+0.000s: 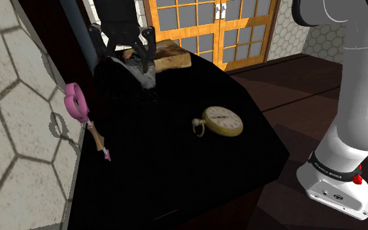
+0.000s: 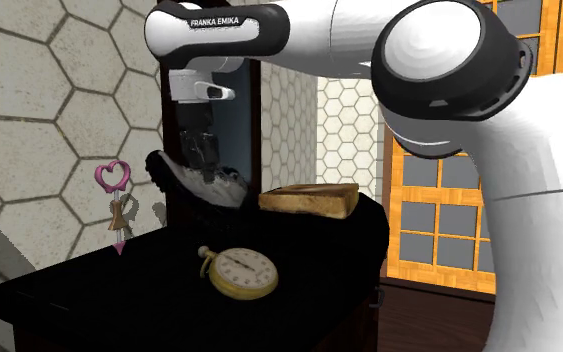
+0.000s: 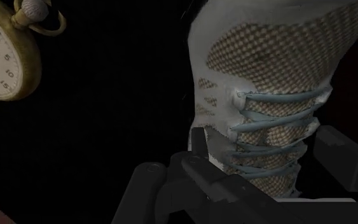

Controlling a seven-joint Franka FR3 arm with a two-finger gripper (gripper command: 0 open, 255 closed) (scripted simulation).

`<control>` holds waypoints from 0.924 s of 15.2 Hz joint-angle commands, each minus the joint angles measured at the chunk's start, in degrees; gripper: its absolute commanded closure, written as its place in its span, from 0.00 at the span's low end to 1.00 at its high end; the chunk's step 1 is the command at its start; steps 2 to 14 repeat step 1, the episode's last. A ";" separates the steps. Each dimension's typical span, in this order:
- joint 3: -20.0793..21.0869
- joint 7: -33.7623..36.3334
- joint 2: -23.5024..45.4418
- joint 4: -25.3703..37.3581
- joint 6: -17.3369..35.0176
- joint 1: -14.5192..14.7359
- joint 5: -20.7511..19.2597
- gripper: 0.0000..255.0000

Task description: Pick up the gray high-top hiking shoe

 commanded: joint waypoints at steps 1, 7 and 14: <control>-0.06 -0.09 0.16 0.86 -0.62 0.34 -0.20 1.00; -0.06 -0.09 0.16 0.86 -0.62 0.34 -0.20 1.00; -0.06 -0.09 0.16 0.86 -0.62 0.34 -0.20 1.00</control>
